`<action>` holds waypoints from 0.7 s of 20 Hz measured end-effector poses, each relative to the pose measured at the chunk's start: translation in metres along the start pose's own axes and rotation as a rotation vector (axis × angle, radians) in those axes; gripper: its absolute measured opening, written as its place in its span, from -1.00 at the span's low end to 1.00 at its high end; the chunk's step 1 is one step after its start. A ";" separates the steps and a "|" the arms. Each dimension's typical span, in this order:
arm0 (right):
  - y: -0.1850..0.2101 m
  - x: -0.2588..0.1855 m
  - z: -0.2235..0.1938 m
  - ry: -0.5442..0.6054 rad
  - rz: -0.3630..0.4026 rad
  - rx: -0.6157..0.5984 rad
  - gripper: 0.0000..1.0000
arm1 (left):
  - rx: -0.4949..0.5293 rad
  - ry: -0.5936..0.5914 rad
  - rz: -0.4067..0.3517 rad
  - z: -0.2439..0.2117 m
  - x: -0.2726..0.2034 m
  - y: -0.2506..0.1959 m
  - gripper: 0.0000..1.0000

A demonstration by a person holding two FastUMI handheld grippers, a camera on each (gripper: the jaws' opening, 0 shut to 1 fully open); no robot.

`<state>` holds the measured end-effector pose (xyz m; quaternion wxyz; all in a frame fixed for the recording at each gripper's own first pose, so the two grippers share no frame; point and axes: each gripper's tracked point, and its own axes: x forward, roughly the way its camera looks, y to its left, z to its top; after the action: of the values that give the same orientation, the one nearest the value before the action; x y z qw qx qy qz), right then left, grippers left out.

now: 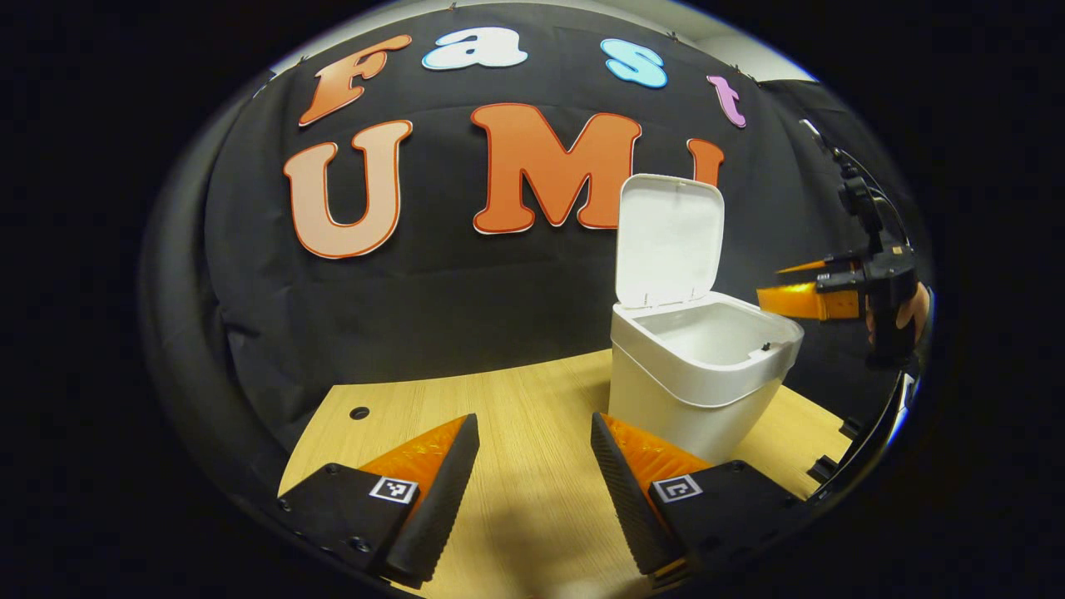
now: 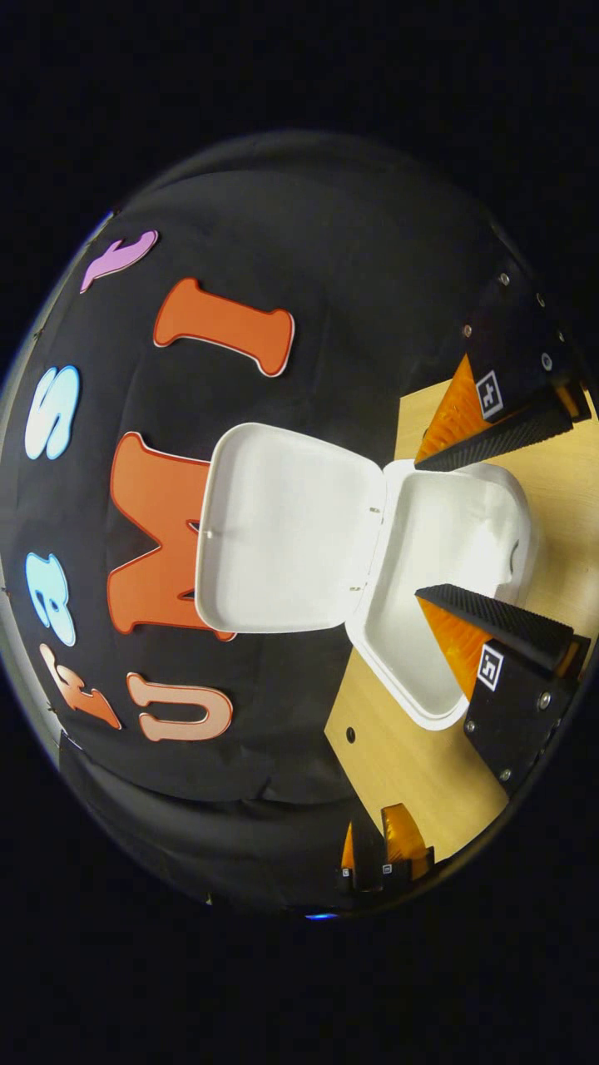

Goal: Press the lid of the desktop garbage bin to open it, pick up the crumpled paper on the desktop and throw it into the bin, then pick up the pop can on the desktop and drop it into the bin, and finally close the garbage bin lid.

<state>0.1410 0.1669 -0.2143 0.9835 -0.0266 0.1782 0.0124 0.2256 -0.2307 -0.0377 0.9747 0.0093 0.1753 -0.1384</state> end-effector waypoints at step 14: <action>0.004 0.025 0.130 -0.228 0.028 -0.059 0.65 | -0.039 -0.024 0.107 -0.003 -0.016 0.027 0.75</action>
<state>0.2099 0.1791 -0.1014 0.9960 -0.0516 0.0650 0.0342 0.2173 -0.2005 -0.0362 0.9827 -0.0022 0.1657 -0.0827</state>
